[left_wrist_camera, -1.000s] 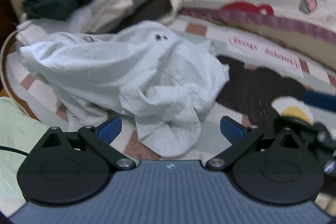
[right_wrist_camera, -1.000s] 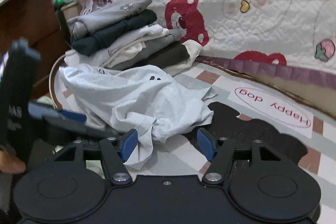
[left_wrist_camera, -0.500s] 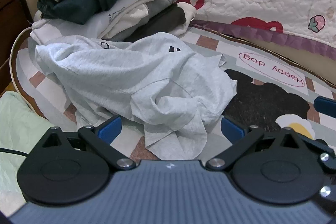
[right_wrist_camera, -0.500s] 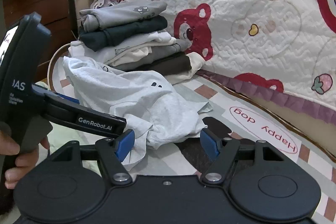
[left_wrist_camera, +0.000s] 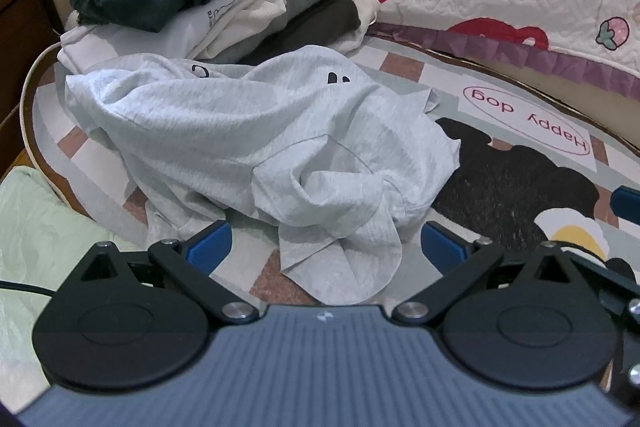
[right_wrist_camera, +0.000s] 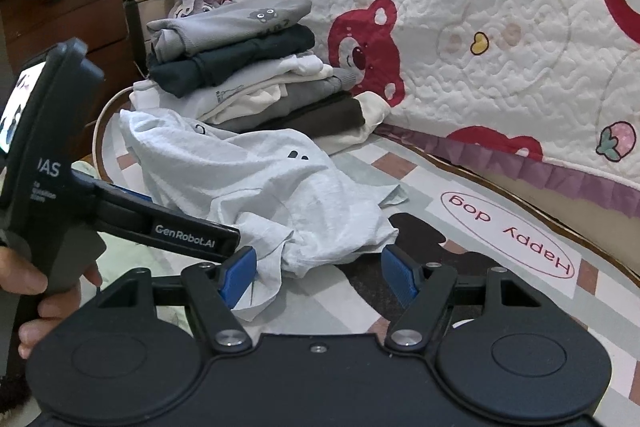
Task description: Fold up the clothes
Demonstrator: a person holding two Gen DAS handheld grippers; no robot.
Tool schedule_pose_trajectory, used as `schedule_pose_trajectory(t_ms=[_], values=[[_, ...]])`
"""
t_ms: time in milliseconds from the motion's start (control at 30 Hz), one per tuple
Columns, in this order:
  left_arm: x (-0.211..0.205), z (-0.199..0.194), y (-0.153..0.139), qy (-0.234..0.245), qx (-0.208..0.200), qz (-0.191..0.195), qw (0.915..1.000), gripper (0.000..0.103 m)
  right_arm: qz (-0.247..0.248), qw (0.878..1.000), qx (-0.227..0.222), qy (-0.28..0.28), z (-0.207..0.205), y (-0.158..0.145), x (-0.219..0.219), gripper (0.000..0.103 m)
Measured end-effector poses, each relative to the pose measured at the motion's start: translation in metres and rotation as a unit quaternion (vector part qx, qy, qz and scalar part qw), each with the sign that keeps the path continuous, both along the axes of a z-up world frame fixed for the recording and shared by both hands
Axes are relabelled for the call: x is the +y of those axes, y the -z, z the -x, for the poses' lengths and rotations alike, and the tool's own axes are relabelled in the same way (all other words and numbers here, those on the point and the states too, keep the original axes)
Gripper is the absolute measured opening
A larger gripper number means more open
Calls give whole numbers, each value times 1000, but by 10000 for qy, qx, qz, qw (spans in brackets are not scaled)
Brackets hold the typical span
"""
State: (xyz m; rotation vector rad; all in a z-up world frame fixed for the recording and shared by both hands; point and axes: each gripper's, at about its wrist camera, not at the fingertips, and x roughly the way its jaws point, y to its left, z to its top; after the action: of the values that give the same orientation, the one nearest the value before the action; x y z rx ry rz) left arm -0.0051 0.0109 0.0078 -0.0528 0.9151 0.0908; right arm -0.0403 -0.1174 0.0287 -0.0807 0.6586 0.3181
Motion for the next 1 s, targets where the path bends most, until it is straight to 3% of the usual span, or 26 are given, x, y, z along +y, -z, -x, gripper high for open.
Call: schedule_pose_trajectory(t_ms=[1000], values=[[3,-3,5,-43,123,11,9999,103,-64,9995,143,273,-5,7,-4,75]])
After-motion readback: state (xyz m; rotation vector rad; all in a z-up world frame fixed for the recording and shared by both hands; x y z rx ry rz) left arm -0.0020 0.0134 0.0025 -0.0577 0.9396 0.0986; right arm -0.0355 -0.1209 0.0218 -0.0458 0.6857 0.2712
